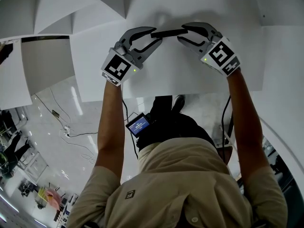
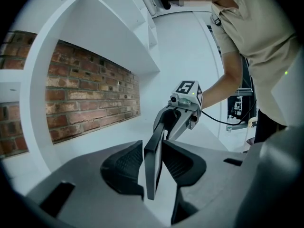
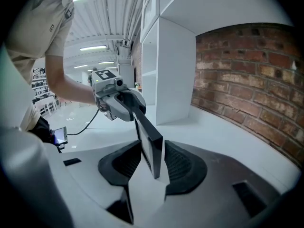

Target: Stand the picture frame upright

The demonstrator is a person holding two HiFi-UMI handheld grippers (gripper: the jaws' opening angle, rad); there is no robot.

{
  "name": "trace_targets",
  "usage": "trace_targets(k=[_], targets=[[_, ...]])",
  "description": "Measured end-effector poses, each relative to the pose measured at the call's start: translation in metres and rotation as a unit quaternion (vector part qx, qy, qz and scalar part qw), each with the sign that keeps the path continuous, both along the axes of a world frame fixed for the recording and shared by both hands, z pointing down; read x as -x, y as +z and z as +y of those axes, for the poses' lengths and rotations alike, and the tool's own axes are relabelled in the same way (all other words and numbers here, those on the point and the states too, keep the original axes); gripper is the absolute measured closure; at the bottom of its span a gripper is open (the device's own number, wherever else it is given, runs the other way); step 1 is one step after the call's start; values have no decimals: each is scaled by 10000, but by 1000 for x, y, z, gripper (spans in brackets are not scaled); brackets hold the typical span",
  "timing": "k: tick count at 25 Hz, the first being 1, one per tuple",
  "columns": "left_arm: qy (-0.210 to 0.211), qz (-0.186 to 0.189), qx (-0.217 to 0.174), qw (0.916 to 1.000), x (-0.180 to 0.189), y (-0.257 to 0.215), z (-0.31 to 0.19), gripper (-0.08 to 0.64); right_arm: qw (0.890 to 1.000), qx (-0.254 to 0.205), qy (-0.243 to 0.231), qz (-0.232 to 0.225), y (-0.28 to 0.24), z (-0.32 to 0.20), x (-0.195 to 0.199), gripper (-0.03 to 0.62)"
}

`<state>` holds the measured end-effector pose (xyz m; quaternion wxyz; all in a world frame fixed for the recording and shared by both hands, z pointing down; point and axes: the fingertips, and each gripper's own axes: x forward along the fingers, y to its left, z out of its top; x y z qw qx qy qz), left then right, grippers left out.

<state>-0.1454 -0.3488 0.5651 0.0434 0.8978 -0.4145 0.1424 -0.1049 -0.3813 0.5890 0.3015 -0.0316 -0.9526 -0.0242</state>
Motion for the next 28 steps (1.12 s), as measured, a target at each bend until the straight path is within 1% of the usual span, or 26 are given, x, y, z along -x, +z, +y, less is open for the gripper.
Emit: trace_targets(k=[15, 21, 28], targets=[[-59, -9, 1, 10000, 4, -4, 1, 445, 10000, 37, -76, -36, -3, -1, 1, 434], [-72, -37, -56, 10000, 7, -10, 5, 442, 10000, 29, -43, -5, -4, 0, -1, 408], [-97, -68, -112, 9999, 9, -21, 10, 442, 10000, 24, -6, -10, -9, 0, -2, 394]])
